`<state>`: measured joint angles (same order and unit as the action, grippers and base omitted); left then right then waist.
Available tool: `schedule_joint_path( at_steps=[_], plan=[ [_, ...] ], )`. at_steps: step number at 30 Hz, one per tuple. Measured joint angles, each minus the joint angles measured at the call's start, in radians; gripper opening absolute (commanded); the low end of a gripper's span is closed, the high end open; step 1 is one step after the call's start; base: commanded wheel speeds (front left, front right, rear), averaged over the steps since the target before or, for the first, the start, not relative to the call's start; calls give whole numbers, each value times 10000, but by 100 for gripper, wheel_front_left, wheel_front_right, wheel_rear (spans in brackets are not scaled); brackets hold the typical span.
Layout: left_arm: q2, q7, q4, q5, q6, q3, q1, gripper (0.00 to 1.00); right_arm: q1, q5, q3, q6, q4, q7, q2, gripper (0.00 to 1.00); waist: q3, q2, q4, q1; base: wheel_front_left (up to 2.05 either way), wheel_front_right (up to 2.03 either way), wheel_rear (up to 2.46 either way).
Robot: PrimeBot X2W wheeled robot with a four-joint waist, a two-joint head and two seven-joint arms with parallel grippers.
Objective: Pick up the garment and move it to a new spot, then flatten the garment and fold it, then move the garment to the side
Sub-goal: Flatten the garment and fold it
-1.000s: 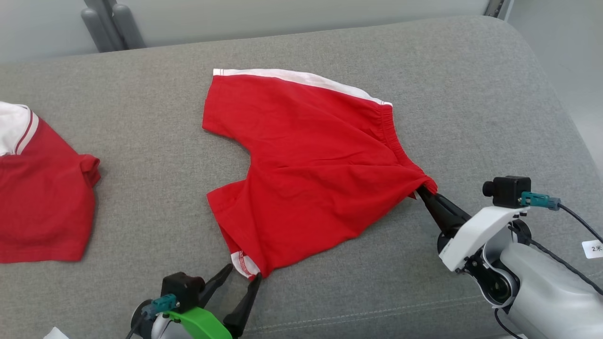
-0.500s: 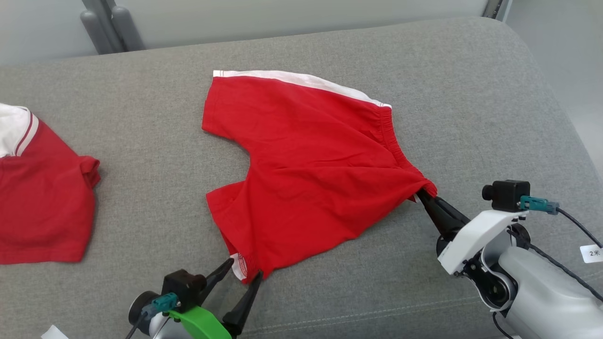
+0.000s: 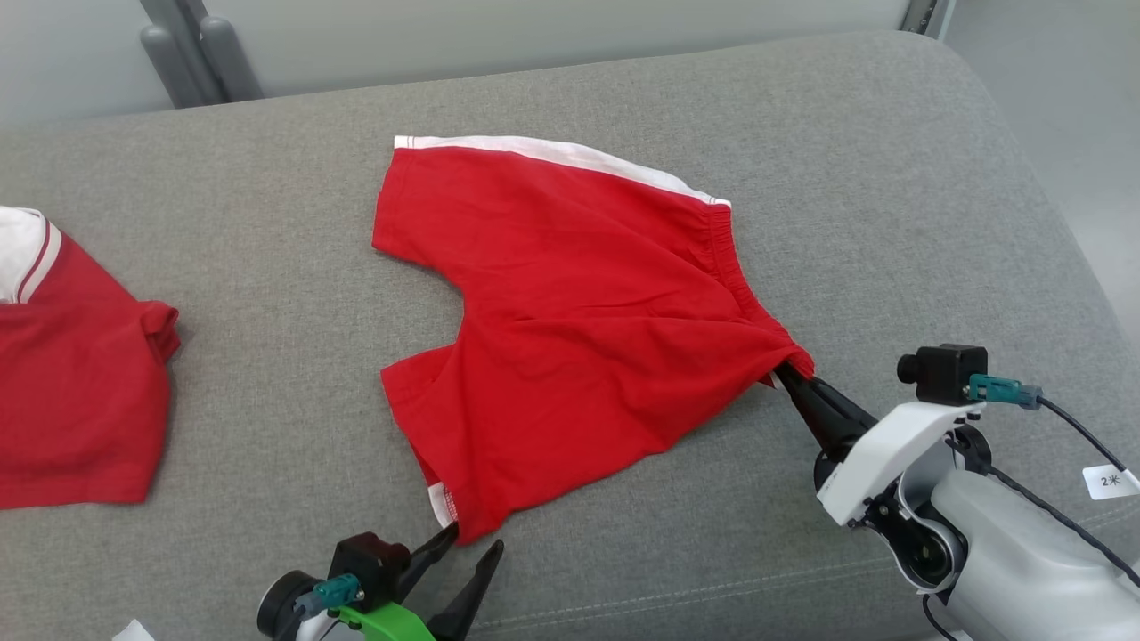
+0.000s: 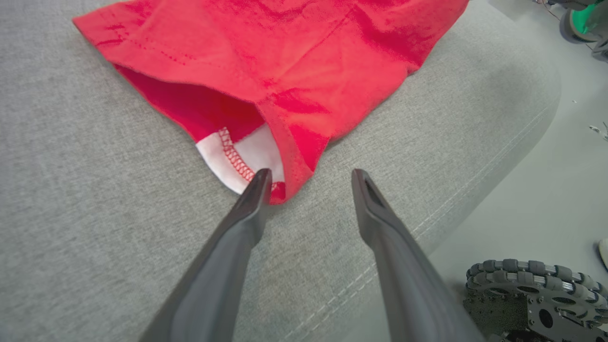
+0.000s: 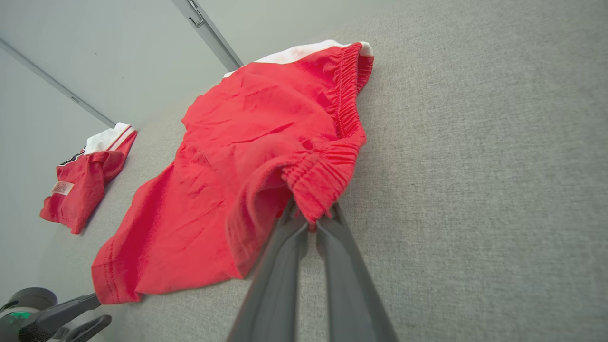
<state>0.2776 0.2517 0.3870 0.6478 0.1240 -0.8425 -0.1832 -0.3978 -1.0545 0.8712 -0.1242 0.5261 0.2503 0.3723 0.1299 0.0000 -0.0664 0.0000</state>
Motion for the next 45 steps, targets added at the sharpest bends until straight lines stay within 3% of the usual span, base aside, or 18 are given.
schedule_joint_path(
  at_steps=[1, 2, 3, 4, 13, 20, 28, 29, 30, 31, 32, 33, 34, 45],
  plan=[
    [0, 0, 46, 2, 0, 0, -3, 53, 0, 0, 8, 0, 2, 0, -15, 0, 1, 0, -17, 0, 0, 0, 0],
    [0, 0, 102, 2, 0, 2, -6, 44, 1, 0, 10, 0, 2, 0, -31, 0, 3, 0, -34, 0, 0, 0, 0],
    [-2, 0, 201, 2, 0, 21, -10, 9, 1, 10, 10, 0, 6, 0, -42, 0, 16, 0, -60, 0, 0, 0, 0],
    [-2, 0, 226, 2, 0, 58, -14, 0, 2, 12, 6, 0, 10, 0, -44, 0, 26, 0, -70, 0, 0, 0, 0],
    [46, 0, 171, 31, 2, 723, -143, 0, 7, 270, 44, 0, 127, 2, -21, 0, 113, 0, -43, 0, 0, 0, 0],
    [527, 0, -226, 29, -19, 1607, -243, 0, 249, 541, 418, 0, 364, 2, 31, 0, 99, 0, 71, 0, 0, 0, 0],
    [545, -2, 268, 84, -12, 1043, 118, 0, 384, 790, 1227, -2, 648, -136, -12, 0, 53, 0, 177, 0, 0, 0, 0],
    [514, -2, 280, 92, -12, 1003, 190, 7, 384, 790, 1231, -2, 665, -134, -12, 0, 48, 0, 182, 0, 0, 0, 0],
    [479, -2, 276, 92, -12, 989, 206, 43, 384, 790, 1225, -2, 681, -132, -10, 0, 44, 0, 186, 0, 0, 0, 0],
    [443, -2, 265, 105, -12, 1001, 202, 100, 384, 788, 1223, -2, 694, -130, -12, 11, 43, 0, 189, 0, 0, 0, 0],
    [418, -2, 257, 119, -12, 1001, 201, 100, 384, 786, 1223, -2, 711, -130, -12, 37, 43, 0, 191, 0, 0, 0, 0],
    [401, -2, 257, 142, -12, 1001, 201, 100, 384, 784, 1223, -2, 723, -125, -12, 75, 44, 0, 191, 0, 0, 0, 0],
    [393, -2, 255, 142, -10, 997, 201, 100, 384, 784, 1223, -2, 736, -123, -12, 100, 45, 0, 191, 0, 0, 0, 0],
    [564, -2, -113, 29, -12, 1331, 185, 100, 382, 767, 1110, -2, 752, -82, 199, 100, 85, 0, 178, 0, 0, 0, 0]
  ],
)
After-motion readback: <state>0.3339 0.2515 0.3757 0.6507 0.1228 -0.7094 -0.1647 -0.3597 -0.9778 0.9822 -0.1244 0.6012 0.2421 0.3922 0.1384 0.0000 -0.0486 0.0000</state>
